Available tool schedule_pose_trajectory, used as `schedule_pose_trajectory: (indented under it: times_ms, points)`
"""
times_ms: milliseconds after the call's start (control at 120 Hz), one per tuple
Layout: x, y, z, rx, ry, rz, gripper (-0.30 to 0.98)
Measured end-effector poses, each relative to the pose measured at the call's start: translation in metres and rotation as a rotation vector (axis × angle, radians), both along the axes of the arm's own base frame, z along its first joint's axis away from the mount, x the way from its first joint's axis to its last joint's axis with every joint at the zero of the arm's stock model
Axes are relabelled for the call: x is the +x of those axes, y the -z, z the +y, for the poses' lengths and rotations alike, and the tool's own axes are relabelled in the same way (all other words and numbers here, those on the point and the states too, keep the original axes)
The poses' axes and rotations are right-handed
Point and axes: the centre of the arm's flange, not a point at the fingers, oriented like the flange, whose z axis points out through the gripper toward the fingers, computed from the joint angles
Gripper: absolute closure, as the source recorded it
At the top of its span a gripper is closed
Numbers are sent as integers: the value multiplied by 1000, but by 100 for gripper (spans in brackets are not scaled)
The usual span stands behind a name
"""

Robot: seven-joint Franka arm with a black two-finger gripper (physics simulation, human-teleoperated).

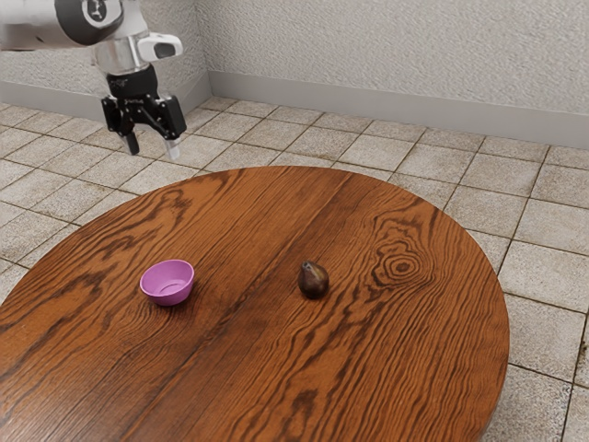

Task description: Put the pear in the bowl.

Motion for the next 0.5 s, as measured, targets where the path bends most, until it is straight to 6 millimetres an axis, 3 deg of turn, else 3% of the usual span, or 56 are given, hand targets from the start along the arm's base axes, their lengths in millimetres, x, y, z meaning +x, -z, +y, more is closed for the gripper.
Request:
schedule_pose_trajectory:
  times_ms: [117, 217, 333, 500]
  points:
    - [1, 6, -1, 5, -1, 0, 2]
    - [-5, 43, -20, 0, 20, 49, 2]
    - [-1, 82, -65, 6, 66, 80, 2]
    - [24, 133, -138, 25, 129, 58, 2]
